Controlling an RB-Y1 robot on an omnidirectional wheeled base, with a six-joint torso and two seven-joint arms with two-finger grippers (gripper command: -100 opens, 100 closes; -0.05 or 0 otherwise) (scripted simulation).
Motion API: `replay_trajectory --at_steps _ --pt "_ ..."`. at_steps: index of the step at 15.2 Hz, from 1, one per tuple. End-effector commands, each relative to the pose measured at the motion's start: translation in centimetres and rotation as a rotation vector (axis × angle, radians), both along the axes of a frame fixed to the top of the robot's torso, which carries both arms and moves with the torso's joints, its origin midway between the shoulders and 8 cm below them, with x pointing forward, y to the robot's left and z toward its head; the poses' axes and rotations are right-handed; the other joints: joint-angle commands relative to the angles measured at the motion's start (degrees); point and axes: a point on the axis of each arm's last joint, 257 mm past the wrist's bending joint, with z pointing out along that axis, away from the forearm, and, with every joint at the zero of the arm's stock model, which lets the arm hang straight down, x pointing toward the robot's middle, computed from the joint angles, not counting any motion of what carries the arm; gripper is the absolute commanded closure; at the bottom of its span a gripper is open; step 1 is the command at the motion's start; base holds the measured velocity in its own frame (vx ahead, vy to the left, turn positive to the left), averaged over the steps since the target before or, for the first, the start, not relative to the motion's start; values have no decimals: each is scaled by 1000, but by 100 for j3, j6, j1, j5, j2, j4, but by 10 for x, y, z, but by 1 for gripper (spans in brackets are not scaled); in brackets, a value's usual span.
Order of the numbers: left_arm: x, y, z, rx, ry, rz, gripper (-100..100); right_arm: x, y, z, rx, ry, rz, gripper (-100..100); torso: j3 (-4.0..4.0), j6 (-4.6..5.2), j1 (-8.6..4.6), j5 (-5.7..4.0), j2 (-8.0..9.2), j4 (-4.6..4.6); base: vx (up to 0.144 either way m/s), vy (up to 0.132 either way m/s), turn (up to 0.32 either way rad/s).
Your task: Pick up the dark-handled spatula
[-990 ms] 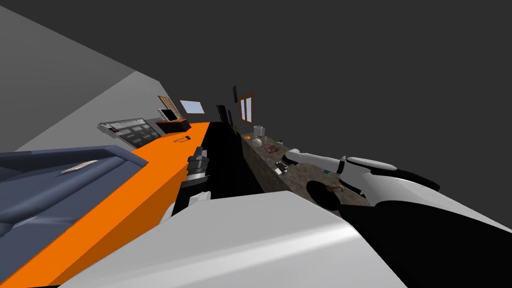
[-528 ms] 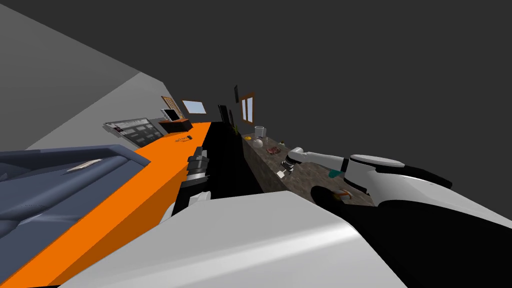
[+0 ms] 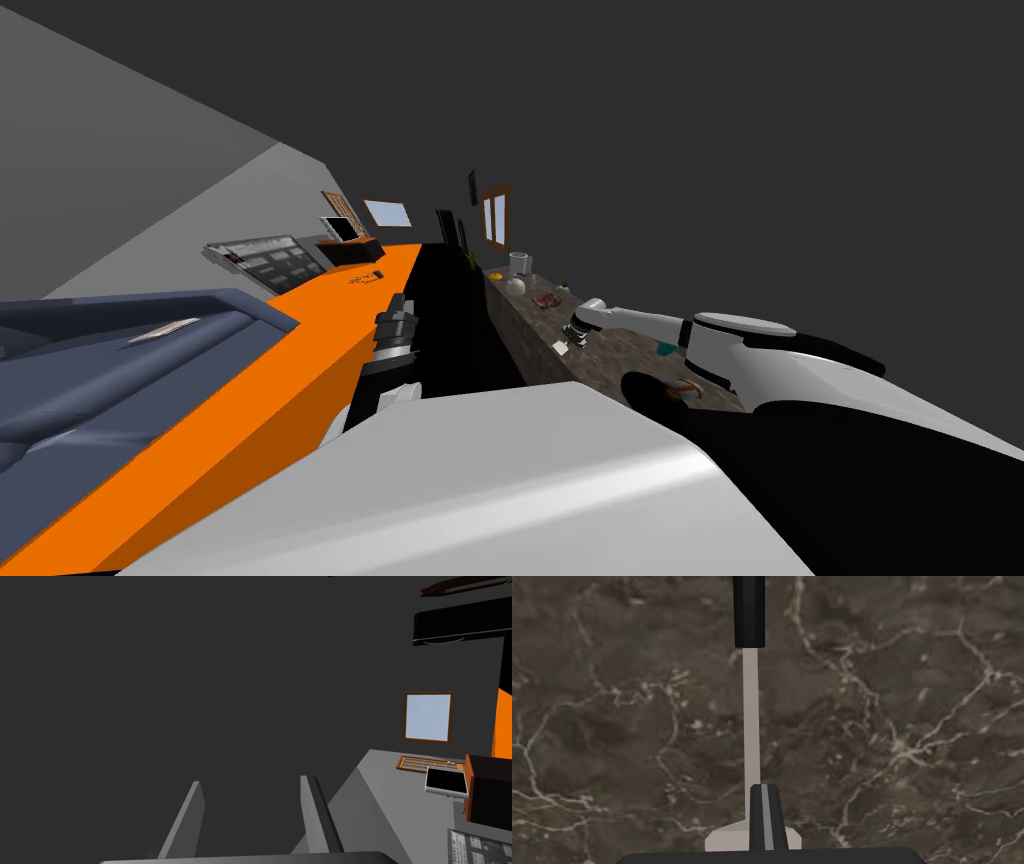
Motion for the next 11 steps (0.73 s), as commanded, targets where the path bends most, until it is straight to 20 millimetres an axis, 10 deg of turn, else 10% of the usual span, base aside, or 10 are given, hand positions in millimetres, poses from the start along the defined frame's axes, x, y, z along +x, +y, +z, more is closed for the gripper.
replay_trajectory --at_steps 1,4,5,11 --pt "0 0 0 0 0 0 0 0 0 0 0 0 0 100 0 0 0 0 0 0 -5 1 -1" --pt "0 0 0 0 0 0 0 3 3 10 3 -2 3 100 -8 -1 -1 0 -14 -3 0 0 0" --pt "0 0 0 0 0 0 0 6 -15 20 -11 -7 -14 -100 -10 -1 -2 -1 -16 -4 3 -4 114" --pt "0 0 0 0 0 0 0 -1 -41 17 -28 -8 -41 -100 -13 -1 -13 -4 -22 -6 7 -17 112"
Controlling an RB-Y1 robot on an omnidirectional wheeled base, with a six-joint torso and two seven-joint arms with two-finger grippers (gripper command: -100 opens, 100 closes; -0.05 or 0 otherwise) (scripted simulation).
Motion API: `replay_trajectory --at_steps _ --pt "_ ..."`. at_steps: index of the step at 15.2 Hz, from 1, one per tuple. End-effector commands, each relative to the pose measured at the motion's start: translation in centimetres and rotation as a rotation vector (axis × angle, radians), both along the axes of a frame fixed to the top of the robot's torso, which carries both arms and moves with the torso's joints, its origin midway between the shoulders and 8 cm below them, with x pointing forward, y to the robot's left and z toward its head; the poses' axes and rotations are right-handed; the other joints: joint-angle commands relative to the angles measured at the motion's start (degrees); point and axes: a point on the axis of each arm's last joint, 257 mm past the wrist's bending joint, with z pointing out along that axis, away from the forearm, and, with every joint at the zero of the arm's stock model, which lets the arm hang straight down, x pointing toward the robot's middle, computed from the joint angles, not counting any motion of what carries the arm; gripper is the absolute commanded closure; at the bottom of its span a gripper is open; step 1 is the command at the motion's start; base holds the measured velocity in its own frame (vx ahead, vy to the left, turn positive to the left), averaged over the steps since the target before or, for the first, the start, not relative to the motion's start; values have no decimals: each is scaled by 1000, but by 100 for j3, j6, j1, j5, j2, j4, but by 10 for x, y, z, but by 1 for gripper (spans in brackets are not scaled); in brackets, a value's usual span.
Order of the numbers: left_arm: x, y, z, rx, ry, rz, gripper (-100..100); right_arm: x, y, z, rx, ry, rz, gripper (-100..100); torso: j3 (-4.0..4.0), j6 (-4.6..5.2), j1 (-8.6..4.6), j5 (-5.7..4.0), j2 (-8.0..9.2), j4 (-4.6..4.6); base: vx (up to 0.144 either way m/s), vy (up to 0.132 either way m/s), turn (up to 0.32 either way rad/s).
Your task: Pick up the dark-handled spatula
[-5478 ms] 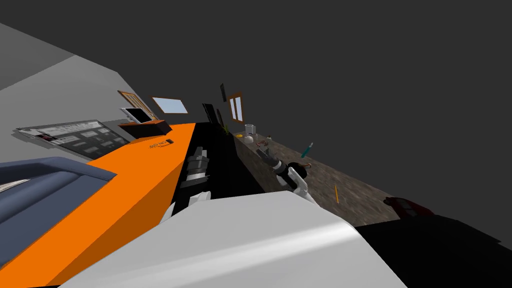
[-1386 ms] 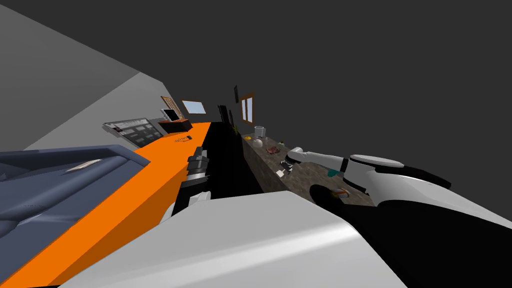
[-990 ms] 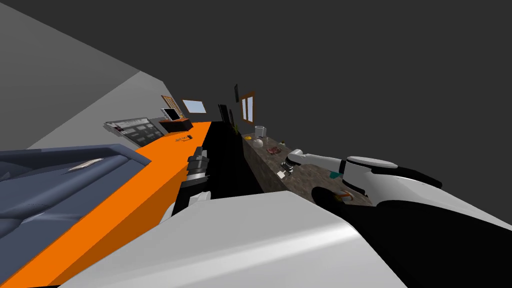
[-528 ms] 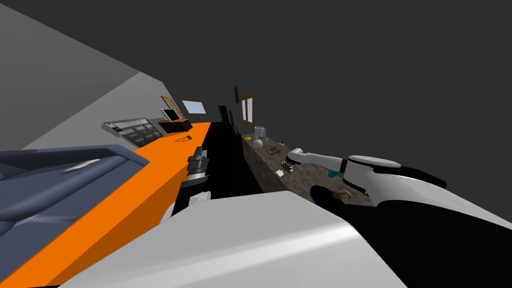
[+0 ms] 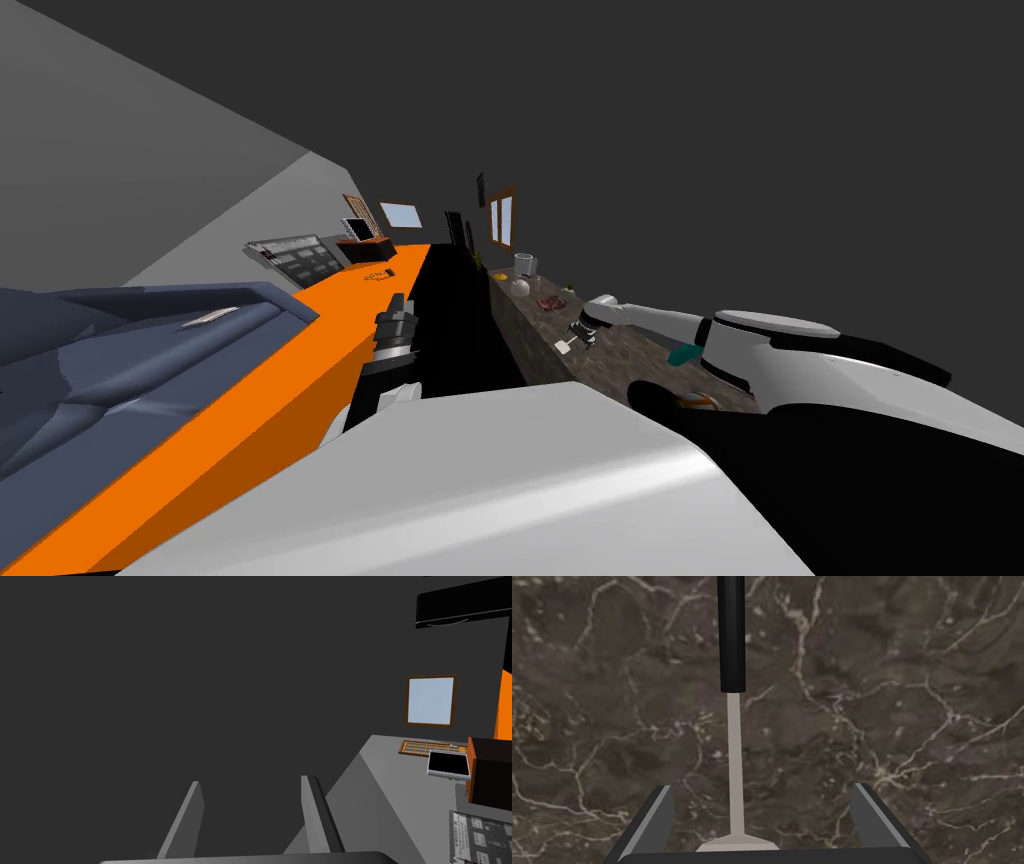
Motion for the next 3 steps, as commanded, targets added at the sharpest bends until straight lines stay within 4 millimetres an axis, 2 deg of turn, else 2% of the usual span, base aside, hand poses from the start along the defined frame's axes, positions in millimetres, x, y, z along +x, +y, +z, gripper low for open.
replay_trajectory --at_steps 1,2,3 --pt "0 0 0 0 0 0 0 1 -3 -9 -3 -12 -3 -100 0 0 0 0 0 0 -24 13 4" --pt "0 0 0 0 0 0 0 0 -1 -5 -2 -4 -2 -100 3 0 5 1 4 1 -16 11 -1" --pt "0 0 0 0 0 0 0 0 -2 -6 -2 -7 -2 100 4 0 7 3 5 2 0 0 0"
